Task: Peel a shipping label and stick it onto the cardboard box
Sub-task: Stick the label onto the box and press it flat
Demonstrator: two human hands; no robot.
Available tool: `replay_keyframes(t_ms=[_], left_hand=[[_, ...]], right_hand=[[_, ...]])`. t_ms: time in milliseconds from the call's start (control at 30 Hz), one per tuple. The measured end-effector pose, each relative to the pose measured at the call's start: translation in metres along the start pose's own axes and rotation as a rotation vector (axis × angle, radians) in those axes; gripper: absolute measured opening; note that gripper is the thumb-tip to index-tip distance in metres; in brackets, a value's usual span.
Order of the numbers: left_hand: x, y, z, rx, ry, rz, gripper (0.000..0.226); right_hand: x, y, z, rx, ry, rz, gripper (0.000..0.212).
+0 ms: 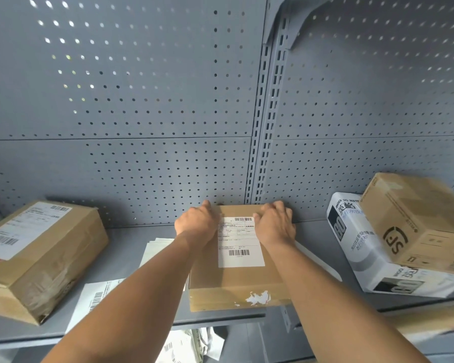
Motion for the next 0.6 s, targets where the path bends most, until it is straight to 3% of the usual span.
replay_keyframes(t_ms=[167, 333, 467, 500, 600], left_hand=[[0.002, -0.005, 0.003, 0.028, -0.037, -0.013, 0.027], [0.002, 0.002, -0.001, 0.080, -0.203, -0.019, 0.035], [0.002, 0.005, -0.004, 0.111, -0.214, -0.024, 0.041], [0.002, 0.005, -0.004, 0.111, -0.227, -0.021, 0.055], [0.004, 0.005, -0.005, 0.131, -0.280, -0.055, 0.085]], right_hand=[[0.001, 0.000, -0.002, 0.002, 0.005, -0.017, 0.025], [0.006, -0.004, -0.005, 0.004, 0.002, -0.004, 0.043], [0.005, -0.003, -0.006, -0.003, -0.018, -0.003, 0.038], [0.005, -0.002, -0.006, -0.003, -0.018, 0.005, 0.044], [0.004, 0.002, -0.002, 0.002, 0.026, 0.064, 0.089]])
Point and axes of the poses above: each hand's wrist, its own y-axis away from the middle knuckle, its own x-axis out of the palm, z = x × y, the point moved 2 cm from there along -y, towards the middle knuckle, and after that the axes turned 11 degrees about z, right-handed, at the moved point
